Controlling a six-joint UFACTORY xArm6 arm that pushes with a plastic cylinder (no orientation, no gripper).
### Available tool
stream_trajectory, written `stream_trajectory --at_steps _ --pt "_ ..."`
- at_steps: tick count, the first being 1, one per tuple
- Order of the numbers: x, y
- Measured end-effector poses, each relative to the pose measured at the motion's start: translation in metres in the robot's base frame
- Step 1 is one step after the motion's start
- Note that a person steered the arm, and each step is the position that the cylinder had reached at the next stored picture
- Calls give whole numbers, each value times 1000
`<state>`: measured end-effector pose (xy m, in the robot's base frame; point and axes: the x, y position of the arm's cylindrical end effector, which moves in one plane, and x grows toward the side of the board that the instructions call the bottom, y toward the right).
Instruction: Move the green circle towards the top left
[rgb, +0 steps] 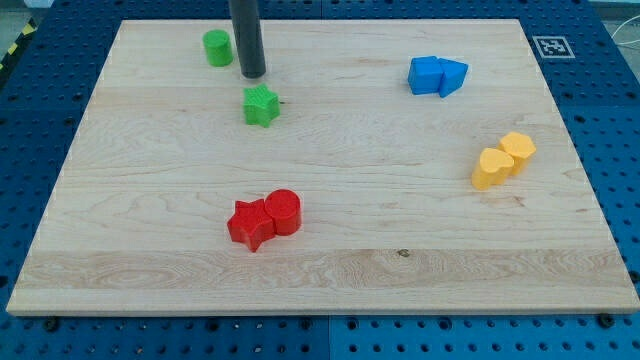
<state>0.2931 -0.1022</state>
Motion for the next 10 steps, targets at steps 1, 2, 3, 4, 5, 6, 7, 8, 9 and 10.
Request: stream_trajectory --at_steps 1,2,3,4,5,6,7,8,9,10 --pt "-7 -37" --pt "-19 -72" --pt "-26 -69" --pt "-34 -60" --pt "-37 -37" --pt "-40 -4" --pt "-57 -11" --pt "-69 -20" --pt "-82 -22" --pt "-81 -23"
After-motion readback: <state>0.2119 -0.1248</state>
